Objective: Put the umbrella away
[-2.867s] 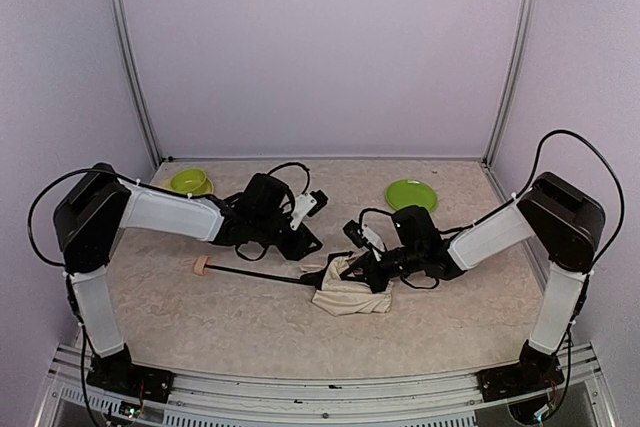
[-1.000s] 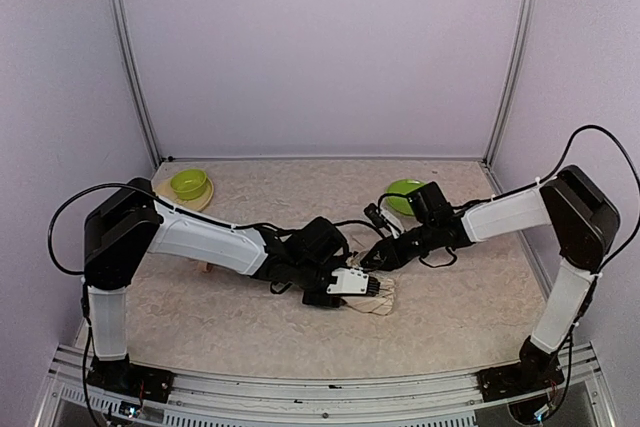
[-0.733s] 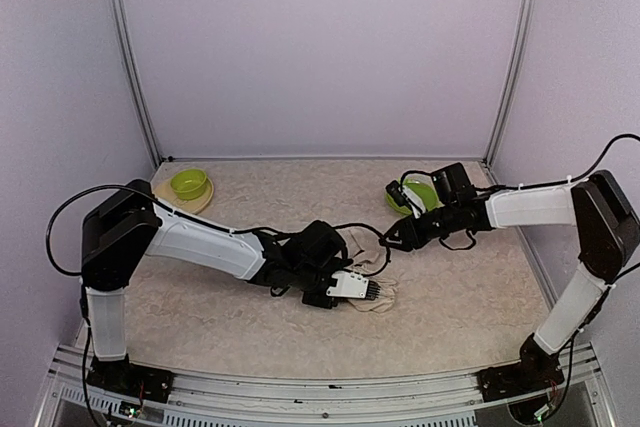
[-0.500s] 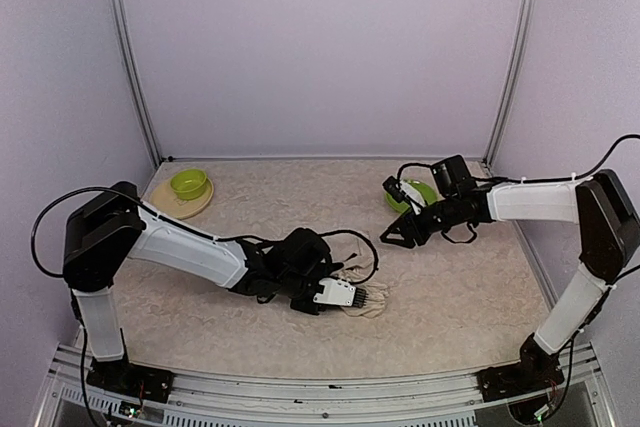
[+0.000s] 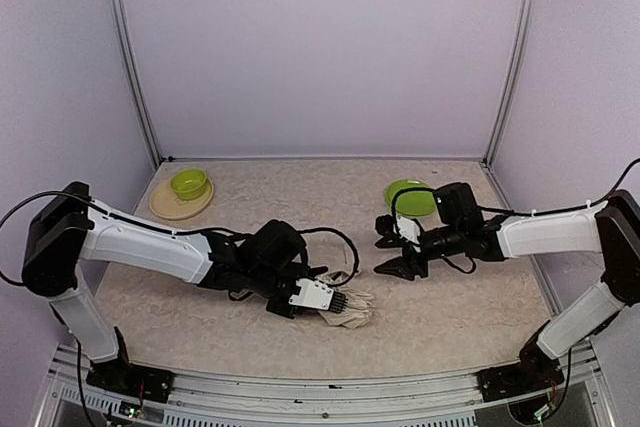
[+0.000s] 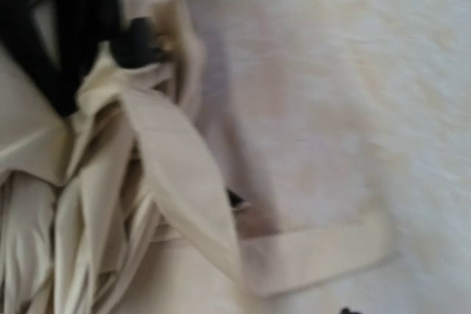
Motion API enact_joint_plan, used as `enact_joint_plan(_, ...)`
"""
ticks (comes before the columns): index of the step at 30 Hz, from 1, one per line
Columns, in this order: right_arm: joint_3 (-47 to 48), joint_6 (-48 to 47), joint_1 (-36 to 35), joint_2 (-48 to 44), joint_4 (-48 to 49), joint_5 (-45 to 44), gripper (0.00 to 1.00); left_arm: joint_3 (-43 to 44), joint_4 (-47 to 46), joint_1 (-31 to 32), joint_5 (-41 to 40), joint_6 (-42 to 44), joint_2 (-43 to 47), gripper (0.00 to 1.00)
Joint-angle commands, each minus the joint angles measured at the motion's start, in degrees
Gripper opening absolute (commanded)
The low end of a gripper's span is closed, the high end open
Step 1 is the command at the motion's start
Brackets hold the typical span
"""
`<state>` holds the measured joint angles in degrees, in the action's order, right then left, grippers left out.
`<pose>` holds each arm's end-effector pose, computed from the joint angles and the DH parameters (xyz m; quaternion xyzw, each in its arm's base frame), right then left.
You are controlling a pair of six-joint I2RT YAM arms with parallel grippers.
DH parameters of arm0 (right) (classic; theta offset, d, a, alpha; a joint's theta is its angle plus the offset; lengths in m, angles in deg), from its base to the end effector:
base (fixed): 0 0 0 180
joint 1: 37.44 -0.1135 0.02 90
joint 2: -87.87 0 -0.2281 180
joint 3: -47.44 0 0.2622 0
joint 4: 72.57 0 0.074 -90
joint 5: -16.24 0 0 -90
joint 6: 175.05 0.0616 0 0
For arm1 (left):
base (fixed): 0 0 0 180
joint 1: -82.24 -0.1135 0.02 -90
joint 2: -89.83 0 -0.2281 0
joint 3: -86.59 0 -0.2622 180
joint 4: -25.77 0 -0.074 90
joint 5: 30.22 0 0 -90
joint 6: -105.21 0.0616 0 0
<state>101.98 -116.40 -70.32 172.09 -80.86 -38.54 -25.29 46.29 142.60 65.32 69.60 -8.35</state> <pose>0.2518 0.2051 0.1341 -0.5678 0.6550 0.2774 0.4144 0.1755 -0.3205 0.1034 0.8007 0.4932 -0.0630 0.3340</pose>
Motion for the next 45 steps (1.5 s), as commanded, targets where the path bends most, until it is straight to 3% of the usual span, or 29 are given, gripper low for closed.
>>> enact_joint_plan(1,-1.1,-4.8,-4.1,3.6,4.8,-1.0,0.61,0.6,0.8,0.4,0.8,0.5,3.0,0.00)
enact_joint_plan(6,-5.5,2.3,-4.4,3.4,15.7,2.6,0.63,2.1,0.3,-0.3,8.1,-3.0,8.1,0.00)
enact_joint_plan(19,-5.0,18.6,-2.2,2.9,22.3,6.6,0.64,8.4,3.6,-10.8,31.0,-20.3,18.3,0.00)
enact_joint_plan(25,-7.7,23.6,-2.4,2.5,28.6,7.7,0.65,9.6,8.5,-11.5,33.5,-17.6,19.8,0.00)
enact_joint_plan(32,-7.2,18.1,-2.4,-1.2,22.0,4.6,0.65,12.9,16.8,-13.9,38.1,-11.7,20.1,0.00)
enact_joint_plan(36,-6.7,19.9,-3.9,2.0,28.8,8.2,0.66,13.3,17.7,-13.9,40.0,-10.9,19.6,0.00)
enact_joint_plan(39,-3.6,19.1,-5.8,5.9,29.4,8.8,0.79,14.5,19.3,-13.9,40.7,-10.3,19.0,0.00)
enact_joint_plan(45,-0.9,17.9,-7.0,9.8,32.1,15.2,0.82,15.7,20.8,-13.8,41.2,-9.2,18.6,0.00)
